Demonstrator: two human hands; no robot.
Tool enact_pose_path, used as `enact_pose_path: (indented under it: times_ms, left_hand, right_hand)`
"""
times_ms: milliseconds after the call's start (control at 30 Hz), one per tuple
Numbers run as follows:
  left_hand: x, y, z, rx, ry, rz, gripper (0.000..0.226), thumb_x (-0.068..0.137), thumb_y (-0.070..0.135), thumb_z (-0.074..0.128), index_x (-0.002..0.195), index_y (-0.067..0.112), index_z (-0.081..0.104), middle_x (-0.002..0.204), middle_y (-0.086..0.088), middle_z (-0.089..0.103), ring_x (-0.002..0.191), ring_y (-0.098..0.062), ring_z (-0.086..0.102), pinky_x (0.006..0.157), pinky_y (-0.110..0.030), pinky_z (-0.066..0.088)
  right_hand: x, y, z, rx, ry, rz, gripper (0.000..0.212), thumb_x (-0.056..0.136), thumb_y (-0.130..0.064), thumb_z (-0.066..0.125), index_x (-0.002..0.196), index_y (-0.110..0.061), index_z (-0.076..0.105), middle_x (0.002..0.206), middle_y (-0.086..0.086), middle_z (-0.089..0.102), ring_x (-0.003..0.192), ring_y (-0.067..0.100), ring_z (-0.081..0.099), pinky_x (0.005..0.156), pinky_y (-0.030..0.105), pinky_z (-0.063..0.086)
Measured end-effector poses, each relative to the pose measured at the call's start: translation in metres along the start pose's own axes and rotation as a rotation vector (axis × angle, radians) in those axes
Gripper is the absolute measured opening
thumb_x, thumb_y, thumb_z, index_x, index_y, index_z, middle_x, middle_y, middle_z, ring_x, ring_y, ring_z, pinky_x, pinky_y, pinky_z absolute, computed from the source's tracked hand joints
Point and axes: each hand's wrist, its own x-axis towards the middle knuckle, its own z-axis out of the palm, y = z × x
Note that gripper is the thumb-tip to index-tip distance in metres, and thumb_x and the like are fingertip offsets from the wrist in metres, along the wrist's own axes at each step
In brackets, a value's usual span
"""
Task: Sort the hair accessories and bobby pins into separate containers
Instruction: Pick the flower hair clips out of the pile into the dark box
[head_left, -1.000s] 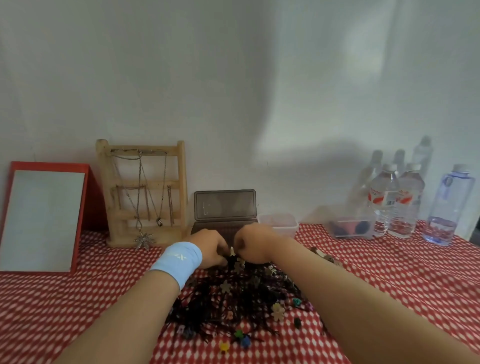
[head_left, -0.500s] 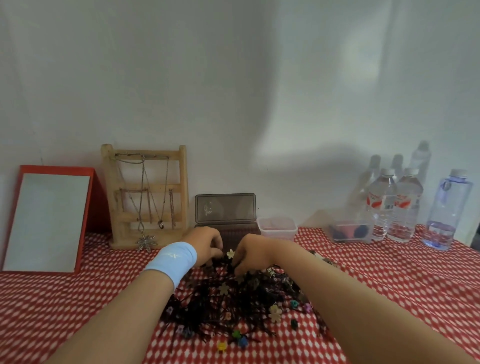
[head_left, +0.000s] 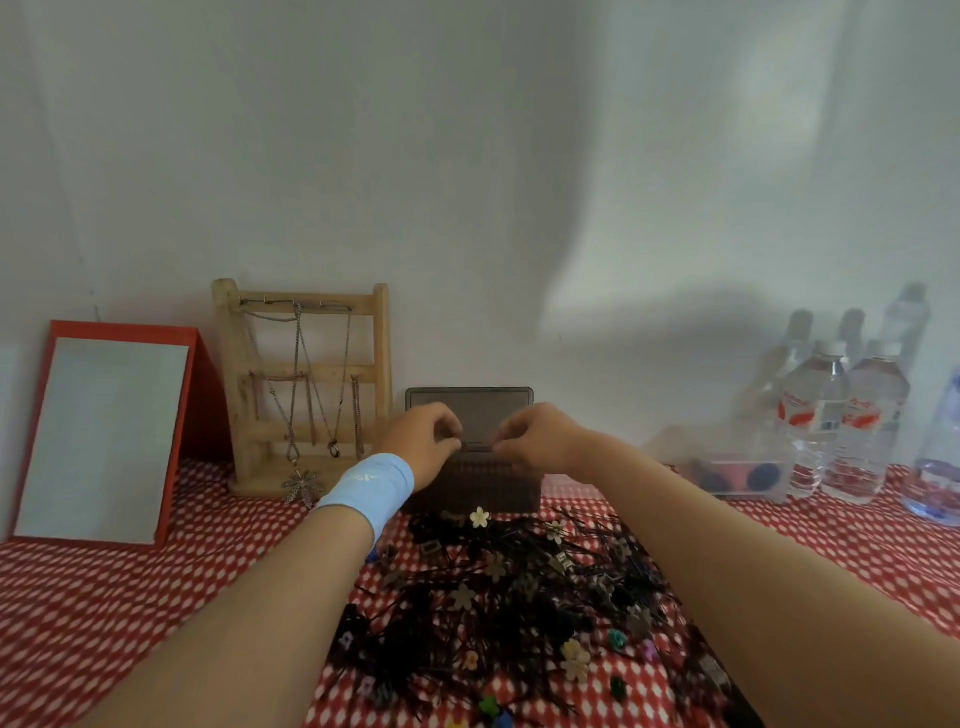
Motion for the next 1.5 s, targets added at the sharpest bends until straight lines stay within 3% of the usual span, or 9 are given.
enact_pose_path:
  times_ms: [200,400,533,633,967,1133,1233,1400,1500]
  left_hand:
    - [0.004,-0.02,0.004,-0.033,-0.039,-0.041,0.029,0.09,0.018,0.068,0.118,0.024,0.063,0.113,0.009,0.064,0.099,-0.009,0.061,0.091,-0.027,0.048]
    - [-0.016,-0.023,-0.01,0.003,-0.087,0.013,0.012,0.086,0.023,0.07,0.089,0.032,0.062,0.086,0.011,0.063,0.082,-0.01,0.06,0.072,-0.022,0.045]
    - [-0.037,-0.012,-0.008,0.171,-0.288,0.063,0.008,0.083,0.024,0.071,0.091,0.025,0.071,0.085,0.01,0.066,0.079,-0.011,0.061,0.062,-0.016,0.041]
    - [-0.047,-0.006,-0.003,0.288,-0.422,0.082,0.015,0.085,0.023,0.069,0.098,0.023,0.077,0.1,0.008,0.071,0.086,-0.011,0.063,0.075,-0.02,0.049]
    - [-0.05,-0.008,0.014,0.506,-0.559,0.003,0.032,0.092,0.01,0.061,0.123,0.016,0.068,0.133,-0.007,0.06,0.118,-0.027,0.059,0.103,-0.033,0.048]
    - [-0.054,-0.001,0.001,0.431,-0.461,0.03,0.026,0.09,0.032,0.068,0.109,0.014,0.071,0.116,-0.002,0.065,0.101,-0.022,0.064,0.089,-0.032,0.052]
    - [-0.057,0.009,-0.009,0.251,-0.33,0.072,0.021,0.082,0.038,0.075,0.097,0.026,0.065,0.099,0.009,0.064,0.088,-0.011,0.061,0.074,-0.024,0.049]
    - [-0.071,0.022,-0.008,0.233,-0.58,0.114,0.021,0.088,0.028,0.069,0.108,0.029,0.075,0.105,0.011,0.071,0.092,-0.008,0.064,0.084,-0.024,0.05]
    - [-0.08,0.023,-0.005,0.299,-0.646,0.108,0.026,0.089,0.033,0.069,0.114,0.027,0.074,0.115,0.012,0.069,0.098,-0.008,0.063,0.088,-0.024,0.049]
  right_hand:
    - [0.015,-0.006,0.016,0.027,0.151,-0.071,0.063,0.083,-0.013,0.079,0.14,-0.024,0.055,0.115,-0.005,0.061,0.099,0.011,0.06,0.085,0.021,0.046]
    - [0.004,-0.013,0.03,-0.275,0.039,-0.199,0.016,0.09,-0.012,0.07,0.093,-0.025,0.078,0.098,-0.007,0.073,0.091,0.01,0.067,0.094,0.031,0.056]
    - [-0.009,-0.021,0.046,-0.642,-0.121,-0.22,0.036,0.091,-0.006,0.061,0.107,-0.035,0.075,0.106,-0.008,0.071,0.095,0.017,0.068,0.078,0.033,0.056]
    - [-0.017,-0.018,0.052,-0.776,-0.183,-0.254,0.047,0.091,-0.001,0.056,0.124,-0.032,0.069,0.119,-0.003,0.069,0.105,0.022,0.066,0.081,0.035,0.054]
    - [-0.032,-0.003,0.048,-0.767,-0.209,-0.101,0.038,0.092,-0.02,0.069,0.129,-0.014,0.064,0.127,0.007,0.064,0.112,0.027,0.062,0.096,0.037,0.054]
    - [-0.048,-0.005,0.016,-0.593,-0.101,-0.133,0.036,0.091,-0.009,0.06,0.123,-0.024,0.069,0.122,-0.004,0.064,0.105,0.017,0.064,0.083,0.025,0.051]
    - [-0.059,-0.008,0.0,-0.446,-0.121,-0.104,0.047,0.089,0.002,0.048,0.117,-0.025,0.075,0.114,-0.008,0.059,0.074,0.006,0.061,0.061,0.014,0.049]
    - [-0.069,-0.005,0.007,-0.427,-0.355,-0.034,0.019,0.088,-0.025,0.067,0.101,-0.03,0.079,0.114,-0.008,0.073,0.099,0.01,0.064,0.096,0.03,0.052]
    - [-0.074,0.0,0.016,-0.538,-0.46,-0.017,0.033,0.075,-0.054,0.08,0.1,-0.032,0.078,0.103,-0.006,0.075,0.095,0.013,0.069,0.093,0.035,0.056]
